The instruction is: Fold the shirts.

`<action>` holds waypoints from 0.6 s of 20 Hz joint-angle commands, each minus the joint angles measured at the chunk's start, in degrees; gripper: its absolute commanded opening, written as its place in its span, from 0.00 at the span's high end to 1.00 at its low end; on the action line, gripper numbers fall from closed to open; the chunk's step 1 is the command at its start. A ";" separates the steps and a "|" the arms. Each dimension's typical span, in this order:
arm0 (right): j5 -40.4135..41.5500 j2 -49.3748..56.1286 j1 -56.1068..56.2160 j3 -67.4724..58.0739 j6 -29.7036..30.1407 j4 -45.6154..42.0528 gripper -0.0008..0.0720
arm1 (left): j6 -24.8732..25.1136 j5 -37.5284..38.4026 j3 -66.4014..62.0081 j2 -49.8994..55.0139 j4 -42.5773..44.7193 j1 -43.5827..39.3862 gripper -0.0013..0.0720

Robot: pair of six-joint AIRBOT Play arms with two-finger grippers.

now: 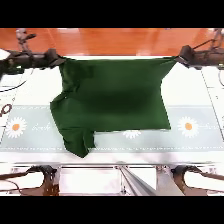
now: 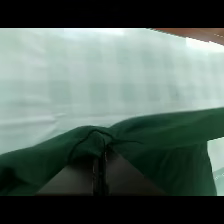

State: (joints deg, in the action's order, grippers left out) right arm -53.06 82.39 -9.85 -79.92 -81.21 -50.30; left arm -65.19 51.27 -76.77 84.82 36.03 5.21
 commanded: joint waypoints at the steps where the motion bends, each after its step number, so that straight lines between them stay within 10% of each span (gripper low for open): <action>1: 0.76 11.15 -0.07 -3.58 0.44 15.10 0.83 | -0.15 0.87 -6.40 10.27 -6.05 -2.73 0.90; 3: -2.51 11.54 -1.92 -3.63 0.61 15.34 0.42 | -3.04 4.46 -6.80 10.58 -4.85 -1.86 0.30; 8: -25.29 6.97 -16.15 -3.04 2.84 4.04 0.42 | -12.09 33.11 -7.41 6.95 20.17 11.28 0.29; 12: -20.13 -5.68 -23.52 16.85 3.08 -5.38 0.42 | -12.04 25.03 15.21 -9.42 23.32 22.69 0.29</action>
State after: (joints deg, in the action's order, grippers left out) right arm -73.45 83.85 -28.12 -74.56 -78.63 -49.87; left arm -75.59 76.86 -74.00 84.36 53.69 20.60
